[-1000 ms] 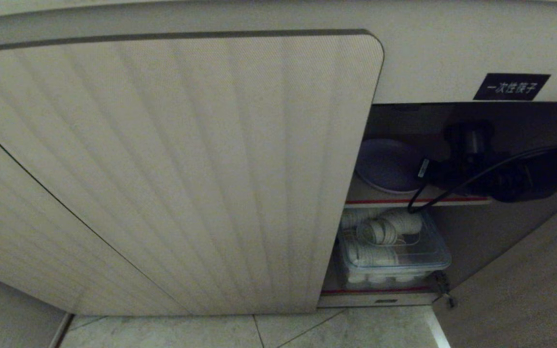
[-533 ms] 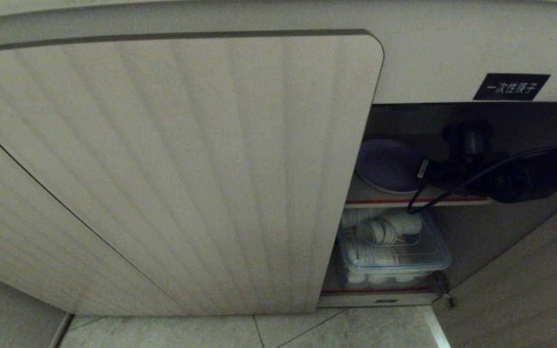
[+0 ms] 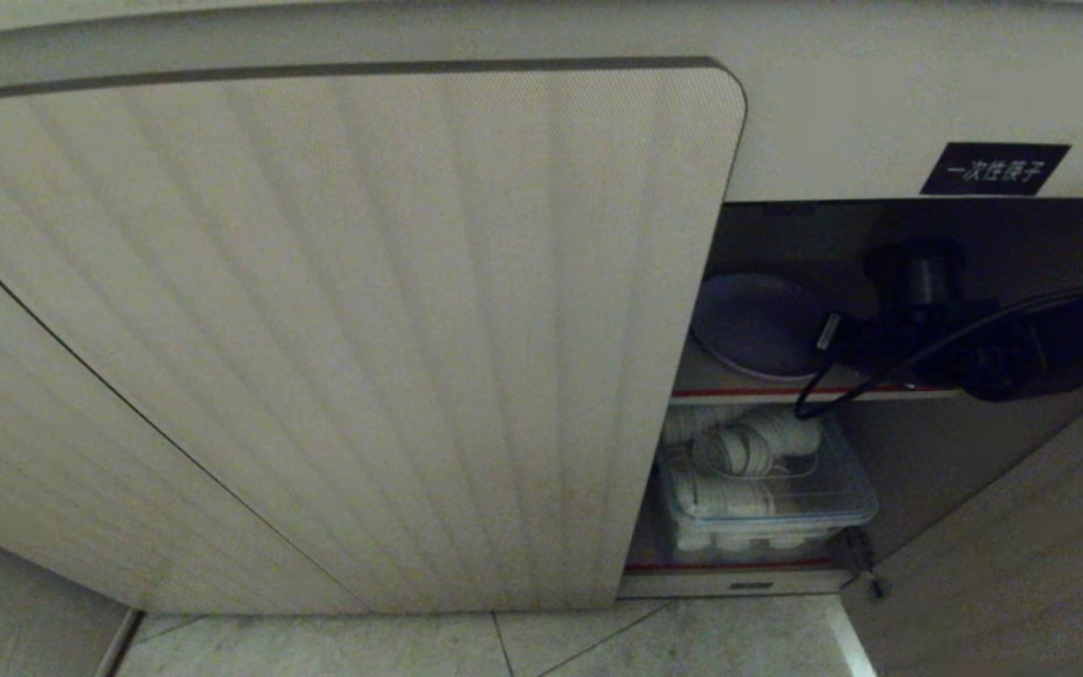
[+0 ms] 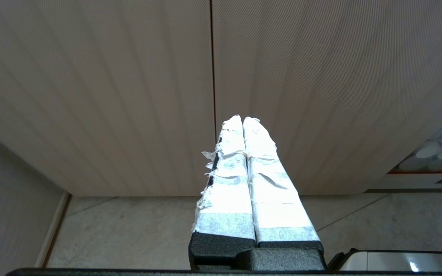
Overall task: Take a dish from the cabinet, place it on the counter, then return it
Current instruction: Take the plate from the cabinet
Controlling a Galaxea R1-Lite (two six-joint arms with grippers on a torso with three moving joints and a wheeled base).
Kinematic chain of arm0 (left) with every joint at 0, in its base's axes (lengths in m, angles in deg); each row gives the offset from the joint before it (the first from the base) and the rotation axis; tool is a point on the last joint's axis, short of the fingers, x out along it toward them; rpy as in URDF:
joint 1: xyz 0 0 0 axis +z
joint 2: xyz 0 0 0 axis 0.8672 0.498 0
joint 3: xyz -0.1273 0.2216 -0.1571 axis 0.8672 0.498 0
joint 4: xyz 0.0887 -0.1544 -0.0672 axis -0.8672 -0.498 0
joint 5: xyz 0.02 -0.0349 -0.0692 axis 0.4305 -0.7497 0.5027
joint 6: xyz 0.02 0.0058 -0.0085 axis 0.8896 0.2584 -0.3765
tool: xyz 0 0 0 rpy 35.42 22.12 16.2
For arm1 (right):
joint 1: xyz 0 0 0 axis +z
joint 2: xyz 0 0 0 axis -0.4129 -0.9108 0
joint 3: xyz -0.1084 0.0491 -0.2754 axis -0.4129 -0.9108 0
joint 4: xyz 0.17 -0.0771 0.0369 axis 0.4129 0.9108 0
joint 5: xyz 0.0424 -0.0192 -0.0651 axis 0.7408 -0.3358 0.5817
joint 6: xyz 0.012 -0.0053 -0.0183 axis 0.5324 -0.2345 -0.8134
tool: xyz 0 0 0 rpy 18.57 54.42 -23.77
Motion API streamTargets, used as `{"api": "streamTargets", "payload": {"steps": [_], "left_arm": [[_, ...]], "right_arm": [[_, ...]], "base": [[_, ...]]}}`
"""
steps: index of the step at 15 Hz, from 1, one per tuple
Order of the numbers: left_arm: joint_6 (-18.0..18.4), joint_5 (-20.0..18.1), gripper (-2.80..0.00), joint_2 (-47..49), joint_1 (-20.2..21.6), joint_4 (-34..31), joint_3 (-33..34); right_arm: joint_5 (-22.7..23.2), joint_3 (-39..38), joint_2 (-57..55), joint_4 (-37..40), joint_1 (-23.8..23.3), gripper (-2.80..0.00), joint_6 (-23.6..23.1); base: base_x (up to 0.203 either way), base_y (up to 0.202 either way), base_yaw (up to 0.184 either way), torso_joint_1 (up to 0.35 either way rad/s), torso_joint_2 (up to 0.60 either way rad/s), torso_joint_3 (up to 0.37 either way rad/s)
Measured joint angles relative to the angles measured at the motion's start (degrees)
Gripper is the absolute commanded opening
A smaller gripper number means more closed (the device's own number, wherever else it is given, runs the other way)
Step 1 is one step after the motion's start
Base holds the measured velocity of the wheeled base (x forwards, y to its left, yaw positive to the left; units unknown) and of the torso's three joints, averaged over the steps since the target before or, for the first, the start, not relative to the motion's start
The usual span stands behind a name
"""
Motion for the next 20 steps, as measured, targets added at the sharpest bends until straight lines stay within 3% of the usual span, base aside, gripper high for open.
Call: {"api": "streamTargets", "payload": {"steps": [7, 20], "left_arm": [[0.0, 0.0, -2.80, 0.0, 0.0, 0.0, 0.0], [0.0, 0.0, -2.80, 0.0, 0.0, 0.0, 0.0]], "right_arm": [[0.0, -7.0, 2.9, -4.5, 0.1, -2.80, 3.1], [0.1, -12.2, 7.4, -4.8, 0.2, -2.80, 8.6]], "base": [[0.000, 0.000, 0.000, 0.000, 0.00, 0.000], [0.000, 0.000, 0.000, 0.000, 0.00, 0.000]]}}
